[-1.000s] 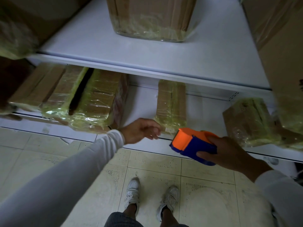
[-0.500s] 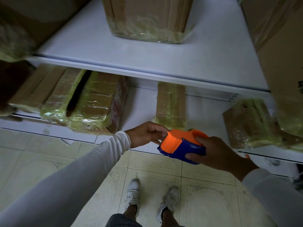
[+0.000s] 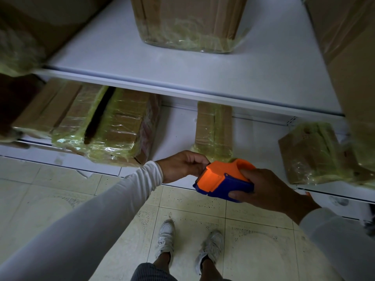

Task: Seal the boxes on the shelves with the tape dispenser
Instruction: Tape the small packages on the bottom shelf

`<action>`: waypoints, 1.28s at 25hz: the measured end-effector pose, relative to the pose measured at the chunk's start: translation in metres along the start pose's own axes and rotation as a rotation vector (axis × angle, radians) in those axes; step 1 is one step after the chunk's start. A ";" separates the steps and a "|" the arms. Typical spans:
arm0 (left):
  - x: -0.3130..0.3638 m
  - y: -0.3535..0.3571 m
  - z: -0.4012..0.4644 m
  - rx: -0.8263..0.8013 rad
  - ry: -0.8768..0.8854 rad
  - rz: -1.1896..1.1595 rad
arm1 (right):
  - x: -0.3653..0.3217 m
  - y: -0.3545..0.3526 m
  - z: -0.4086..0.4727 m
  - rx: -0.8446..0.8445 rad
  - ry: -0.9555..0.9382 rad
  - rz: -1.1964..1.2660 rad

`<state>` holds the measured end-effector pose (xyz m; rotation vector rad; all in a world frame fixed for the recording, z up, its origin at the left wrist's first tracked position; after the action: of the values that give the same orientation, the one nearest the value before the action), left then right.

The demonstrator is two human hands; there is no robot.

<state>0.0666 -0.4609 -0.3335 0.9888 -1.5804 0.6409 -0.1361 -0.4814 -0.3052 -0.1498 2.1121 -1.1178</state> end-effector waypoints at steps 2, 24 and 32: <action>0.001 -0.001 0.001 0.008 0.007 0.014 | -0.003 -0.001 0.003 0.006 -0.010 0.023; -0.019 -0.019 -0.006 0.218 -0.132 -0.398 | 0.024 -0.001 0.001 -0.196 0.156 0.189; -0.022 -0.038 -0.021 0.451 -0.017 -0.038 | 0.015 0.011 0.006 -0.338 0.199 0.397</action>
<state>0.1108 -0.4565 -0.3533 1.3529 -1.4563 0.9904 -0.1408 -0.4852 -0.3243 0.2259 2.3603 -0.5584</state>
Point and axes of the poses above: each hand's wrist, its own z-axis towards the middle knuckle, its own y-axis out of the palm, x = y × z, the point moved 5 cm from there along z, towards the middle knuckle, and after that the axes turned 6 degrees about y, right-handed, at the moved point
